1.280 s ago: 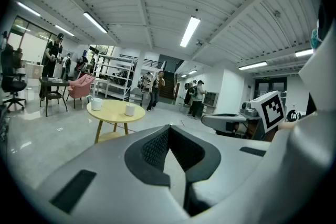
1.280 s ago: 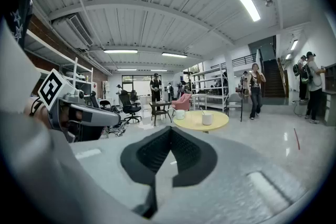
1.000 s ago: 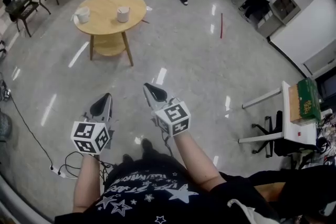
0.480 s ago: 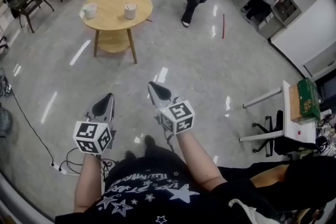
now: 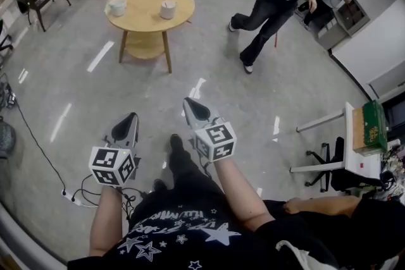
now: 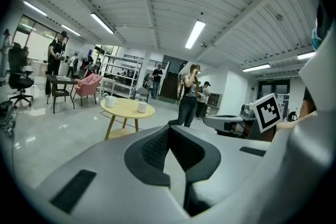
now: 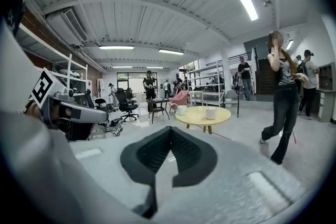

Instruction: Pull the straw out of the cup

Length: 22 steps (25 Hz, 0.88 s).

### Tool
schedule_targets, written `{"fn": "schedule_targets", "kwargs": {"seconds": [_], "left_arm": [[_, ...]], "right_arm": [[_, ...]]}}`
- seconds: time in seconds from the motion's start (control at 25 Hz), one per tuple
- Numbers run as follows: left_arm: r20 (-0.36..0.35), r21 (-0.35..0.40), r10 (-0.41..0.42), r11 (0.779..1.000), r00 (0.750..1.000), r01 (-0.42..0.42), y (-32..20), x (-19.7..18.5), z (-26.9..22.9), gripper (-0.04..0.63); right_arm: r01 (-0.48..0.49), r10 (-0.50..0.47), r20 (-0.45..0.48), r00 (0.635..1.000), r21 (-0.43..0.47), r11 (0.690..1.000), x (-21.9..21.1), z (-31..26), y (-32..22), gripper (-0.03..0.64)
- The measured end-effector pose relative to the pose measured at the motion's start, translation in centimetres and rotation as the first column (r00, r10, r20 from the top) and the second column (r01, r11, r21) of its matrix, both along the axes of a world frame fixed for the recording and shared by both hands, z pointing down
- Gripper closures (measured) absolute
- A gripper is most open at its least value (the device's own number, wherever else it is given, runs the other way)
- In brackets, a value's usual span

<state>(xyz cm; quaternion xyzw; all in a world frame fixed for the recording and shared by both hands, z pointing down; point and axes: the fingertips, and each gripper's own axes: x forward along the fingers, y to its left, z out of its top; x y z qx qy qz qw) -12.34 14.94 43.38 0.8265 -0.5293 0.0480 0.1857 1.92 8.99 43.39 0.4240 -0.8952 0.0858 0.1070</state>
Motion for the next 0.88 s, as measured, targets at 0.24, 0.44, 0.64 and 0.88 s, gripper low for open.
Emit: {"fn": "schedule_targets", "kwargs": {"seconds": [0.24,0.44,0.64,0.88], "left_arm": [[-0.007,-0.016,-0.04,0.999,0.999,0.04,-3.0,-1.2,1.3,0.589],[0.016,-0.008,-0.048,0.999,0.999,0.049,-7.2,-0.9,1.2,0.589],[0.013,-0.009,-0.063,0.998,0.998,0.063,-11.4,-1.3,1.6,0.589],[0.002,-0.018,-0.074,0.997,0.997,0.074,-15.4,-1.1,1.5,0.589]], "right_arm": [[0.048,-0.048,0.009,0.999,-0.007,0.999,-1.4,1.5,-3.5,0.618],[0.053,-0.053,0.02,0.998,-0.006,0.999,-0.9,1.6,-8.8,0.618],[0.046,-0.046,0.035,0.998,-0.01,0.999,-1.0,1.8,-13.4,0.618],[0.057,-0.057,0.034,0.998,-0.02,0.998,-0.9,2.0,-17.2,0.618]]}}
